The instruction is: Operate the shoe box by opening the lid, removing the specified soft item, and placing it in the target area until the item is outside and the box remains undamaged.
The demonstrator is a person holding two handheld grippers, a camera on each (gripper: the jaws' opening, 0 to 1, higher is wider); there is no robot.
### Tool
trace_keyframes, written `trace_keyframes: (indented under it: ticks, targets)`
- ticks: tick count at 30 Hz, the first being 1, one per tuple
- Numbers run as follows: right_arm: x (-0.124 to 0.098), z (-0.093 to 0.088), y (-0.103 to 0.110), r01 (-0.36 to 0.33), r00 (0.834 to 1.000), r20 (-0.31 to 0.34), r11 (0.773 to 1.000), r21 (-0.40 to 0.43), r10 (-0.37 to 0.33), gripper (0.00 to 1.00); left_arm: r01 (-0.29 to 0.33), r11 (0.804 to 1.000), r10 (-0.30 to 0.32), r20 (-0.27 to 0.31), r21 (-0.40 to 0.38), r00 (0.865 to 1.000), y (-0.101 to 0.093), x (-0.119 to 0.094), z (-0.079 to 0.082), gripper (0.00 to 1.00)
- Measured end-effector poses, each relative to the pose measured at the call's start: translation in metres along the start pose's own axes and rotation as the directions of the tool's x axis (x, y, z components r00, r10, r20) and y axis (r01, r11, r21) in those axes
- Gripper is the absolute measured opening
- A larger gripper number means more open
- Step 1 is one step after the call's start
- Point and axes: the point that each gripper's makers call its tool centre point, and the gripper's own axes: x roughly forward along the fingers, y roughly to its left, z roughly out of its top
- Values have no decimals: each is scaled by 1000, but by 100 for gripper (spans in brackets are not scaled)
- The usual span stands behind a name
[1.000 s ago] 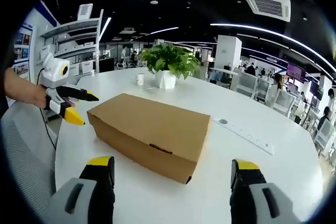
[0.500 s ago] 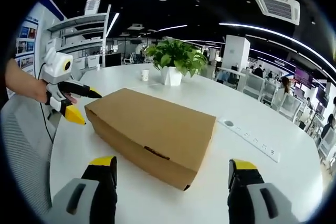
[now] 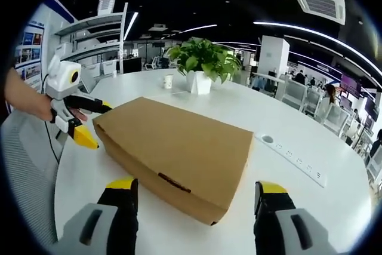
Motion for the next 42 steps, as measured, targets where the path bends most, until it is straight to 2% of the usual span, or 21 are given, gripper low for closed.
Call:
trace_keyframes:
  ticks: [12,21,28,42]
  targets:
    - [14,-6,-3,-22,999,-25,1000,18,22,73,-41,999,41,0,-33,999,7,8,0,86]
    - [17,-9,1,-66,997,-29,997,40,68,69,-75,996,75,-4,-40,997,9,14,-1,87]
    - [18,-10,2,-84,996,-24,995,56,85,68,-79,996,79,1,-36,997,8,16,-1,88]
    - [17,-10,6,-68,997,-21,995,73,70,66,-60,998,60,5,-28,998,8,11,-1,85]
